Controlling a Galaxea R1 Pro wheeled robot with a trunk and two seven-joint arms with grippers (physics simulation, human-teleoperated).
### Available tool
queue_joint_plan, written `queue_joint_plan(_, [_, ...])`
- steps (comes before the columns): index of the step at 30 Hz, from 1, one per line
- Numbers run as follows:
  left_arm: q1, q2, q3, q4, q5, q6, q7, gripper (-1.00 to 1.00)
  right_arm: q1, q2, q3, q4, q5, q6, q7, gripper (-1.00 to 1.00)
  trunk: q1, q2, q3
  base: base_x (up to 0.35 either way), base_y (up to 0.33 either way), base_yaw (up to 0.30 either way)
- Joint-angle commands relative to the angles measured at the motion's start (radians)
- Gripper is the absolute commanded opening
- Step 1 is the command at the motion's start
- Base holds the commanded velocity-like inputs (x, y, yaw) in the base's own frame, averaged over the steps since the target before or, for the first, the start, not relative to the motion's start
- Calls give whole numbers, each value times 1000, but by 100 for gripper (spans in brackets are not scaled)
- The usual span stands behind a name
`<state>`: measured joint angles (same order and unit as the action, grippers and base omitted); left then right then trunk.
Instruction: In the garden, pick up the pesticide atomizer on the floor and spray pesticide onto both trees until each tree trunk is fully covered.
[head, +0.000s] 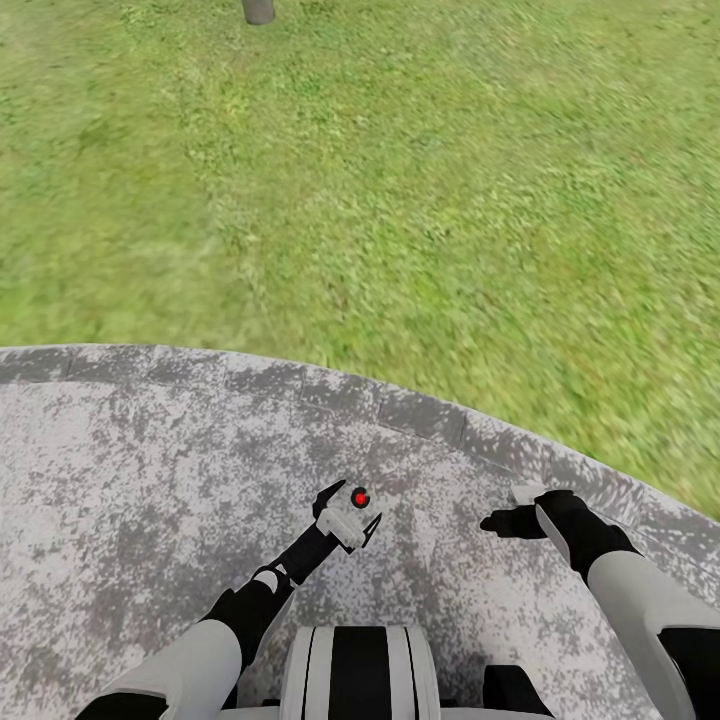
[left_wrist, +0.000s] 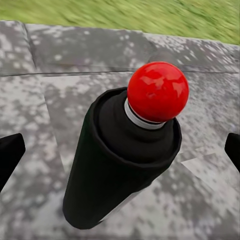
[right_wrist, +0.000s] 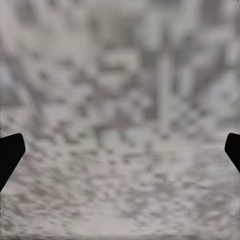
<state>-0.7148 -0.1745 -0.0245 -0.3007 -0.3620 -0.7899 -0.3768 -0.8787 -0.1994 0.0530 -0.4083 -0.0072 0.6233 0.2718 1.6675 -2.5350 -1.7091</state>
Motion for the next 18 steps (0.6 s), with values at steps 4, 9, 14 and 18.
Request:
queue_joint_plan(4, [0, 0, 0, 0, 0, 0, 0, 100, 0, -1, -1, -1, 0, 0, 2, 100, 0, 0, 0, 0, 0, 0])
queue_joint_plan(9, [0, 0, 0, 0, 0, 0, 0, 100, 0, -3, -2, -3, 1, 0, 1, 100, 0, 0, 0, 0, 0, 0])
queue_joint_plan(14, [0, 0, 0, 0, 0, 0, 0, 100, 0, -2, -1, -3, 1, 0, 1, 100, 0, 0, 0, 0, 0, 0])
queue_joint_plan(18, [0, 0, 0, 0, 0, 0, 0, 100, 1, -2, -1, -3, 2, -1, 1, 100, 0, 0, 0, 0, 0, 0])
